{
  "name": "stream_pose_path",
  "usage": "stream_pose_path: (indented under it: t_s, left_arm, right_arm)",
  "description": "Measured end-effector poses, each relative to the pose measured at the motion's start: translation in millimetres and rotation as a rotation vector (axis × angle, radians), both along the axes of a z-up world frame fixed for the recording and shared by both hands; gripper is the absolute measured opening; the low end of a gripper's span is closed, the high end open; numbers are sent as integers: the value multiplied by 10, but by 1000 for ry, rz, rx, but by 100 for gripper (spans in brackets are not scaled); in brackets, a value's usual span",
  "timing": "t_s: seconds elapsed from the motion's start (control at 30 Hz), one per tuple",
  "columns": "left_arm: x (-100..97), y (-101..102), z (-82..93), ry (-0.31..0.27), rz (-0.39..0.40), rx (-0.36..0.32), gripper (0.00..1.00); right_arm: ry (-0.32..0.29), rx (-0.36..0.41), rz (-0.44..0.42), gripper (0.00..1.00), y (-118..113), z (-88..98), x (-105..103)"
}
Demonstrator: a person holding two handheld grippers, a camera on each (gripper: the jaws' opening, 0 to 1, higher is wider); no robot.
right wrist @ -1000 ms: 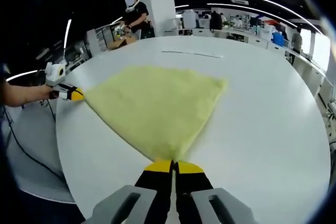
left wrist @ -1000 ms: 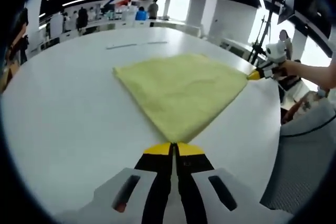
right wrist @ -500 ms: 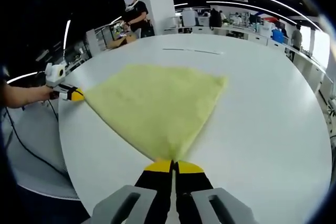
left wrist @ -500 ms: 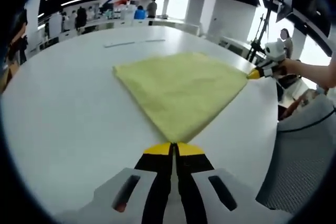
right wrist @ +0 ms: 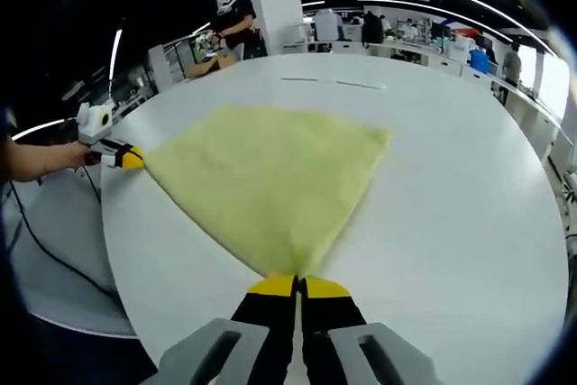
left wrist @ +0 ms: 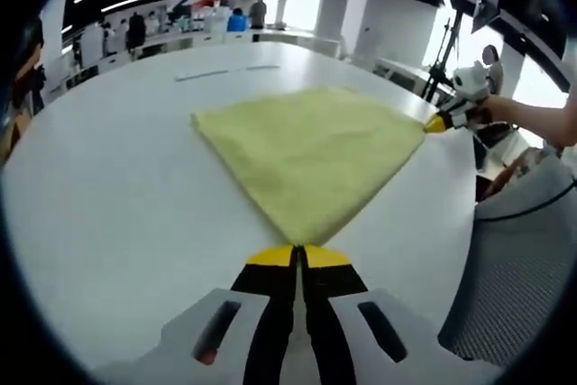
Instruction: Fold the garment on the visible template until the final outline fits inside the template.
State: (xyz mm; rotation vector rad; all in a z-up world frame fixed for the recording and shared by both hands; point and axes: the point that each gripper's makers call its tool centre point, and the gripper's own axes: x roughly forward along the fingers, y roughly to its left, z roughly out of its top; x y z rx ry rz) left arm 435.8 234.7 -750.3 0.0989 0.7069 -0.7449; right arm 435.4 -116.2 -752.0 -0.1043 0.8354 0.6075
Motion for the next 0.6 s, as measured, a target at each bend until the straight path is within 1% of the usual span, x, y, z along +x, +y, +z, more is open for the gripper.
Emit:
stream_pose_path:
  t_s: [0.17,0.3,0.43,0.47,0.53,0.6]
  left_arm:
    - [-10,-11,-2,5,4,-5,0]
    - [-7,-5,26,2,0,-1,0]
    - [25,7,106,-4,12,-22,6]
    - [30,5,120,-8,11,-24,9]
    - [51,-1,156,-17,17,-27,14]
    - [75,-6,198,-26,26,-33,22]
  right_arm:
    - [9,8,-14,0,-4,3,1]
    - [13,19,-45,0,-10,14,15]
    - [3,29,-52,0,8,40,27]
    - [-2,28,-56,1,7,49,36]
    - [-16,33,-73,9,2,77,63]
    - [-27,42,-80,17,13,113,80]
